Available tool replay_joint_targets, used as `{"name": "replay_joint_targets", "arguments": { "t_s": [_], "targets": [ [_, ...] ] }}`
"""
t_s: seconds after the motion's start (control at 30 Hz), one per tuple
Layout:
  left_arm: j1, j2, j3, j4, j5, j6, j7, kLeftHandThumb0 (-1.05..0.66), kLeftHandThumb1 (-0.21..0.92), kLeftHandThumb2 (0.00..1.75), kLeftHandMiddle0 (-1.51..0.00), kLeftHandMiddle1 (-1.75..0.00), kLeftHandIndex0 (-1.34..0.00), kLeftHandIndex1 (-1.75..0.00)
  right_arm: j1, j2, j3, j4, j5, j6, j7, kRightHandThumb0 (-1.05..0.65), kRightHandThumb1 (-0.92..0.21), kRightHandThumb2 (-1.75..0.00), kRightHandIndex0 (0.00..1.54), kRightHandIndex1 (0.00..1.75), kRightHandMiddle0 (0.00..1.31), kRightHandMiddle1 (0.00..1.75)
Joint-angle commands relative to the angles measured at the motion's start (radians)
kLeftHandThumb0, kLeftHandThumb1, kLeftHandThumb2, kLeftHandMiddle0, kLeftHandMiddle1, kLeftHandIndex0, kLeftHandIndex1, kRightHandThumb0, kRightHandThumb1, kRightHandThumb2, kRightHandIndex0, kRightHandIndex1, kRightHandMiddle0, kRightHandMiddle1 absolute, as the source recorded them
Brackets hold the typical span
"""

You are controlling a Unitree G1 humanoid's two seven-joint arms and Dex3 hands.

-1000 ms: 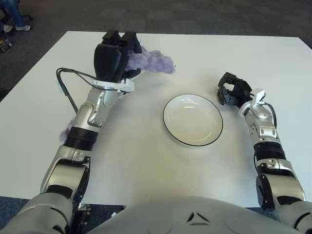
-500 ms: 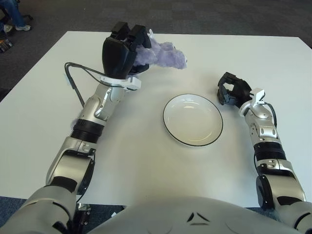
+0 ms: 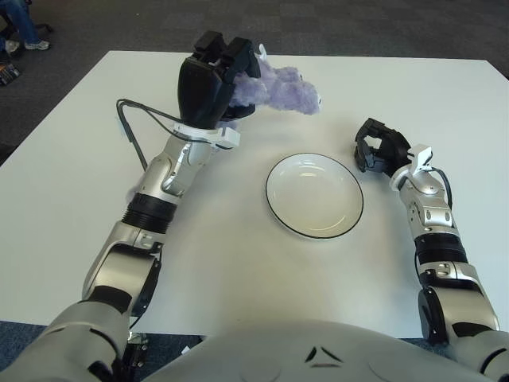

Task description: Put the doll into the plate.

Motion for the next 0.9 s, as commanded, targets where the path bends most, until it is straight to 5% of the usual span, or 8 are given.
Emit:
{"name": "replay_joint_targets", "arguments": {
  "t_s": [0.0, 0.43, 0.7, 0.87],
  "targets": [
    [0.033, -0.013, -0.015, -0.065, -0.016, 0.002, -0.043, 0.00, -0.03, 1.72, -0.89, -1.75, -0.63, -1.75, 0.027, -0.002, 0.010, 0.015, -0.015, 0.026, -0.001, -0.42, -0.54, -1.03, 1.15, 1.75, 0.44, 1.75],
    [0.098, -0.020, -0.035, -0.184, -0.040, -0.053, -0.152, 0.00, -0.06, 1.75, -0.90, -1.75, -0.66, -1.74, 0.025, -0.003, 0.014, 0.017, -0.011, 0.023, 0.016, -0.42, -0.53, -1.04, 1.15, 1.75, 0.44, 1.75],
    [0.109, 0.000, -0.055, -0.185, -0.158, -0.175, -0.266, 0.00, -0.01, 1.70, -0.87, -1.75, -0.62, -1.75, 0.023, -0.004, 0.017, 0.020, -0.026, 0.020, -0.002, -0.42, -0.52, -1.07, 1.17, 1.75, 0.46, 1.75],
    [0.185, 0.024, -0.044, -0.280, -0.256, -0.208, -0.360, 0.00, -0.05, 1.73, -0.90, -1.75, -0.65, -1.72, 0.019, -0.009, 0.024, 0.031, -0.047, 0.018, -0.028, -0.42, -0.52, -1.06, 1.21, 1.75, 0.46, 1.75]
  ]
}}
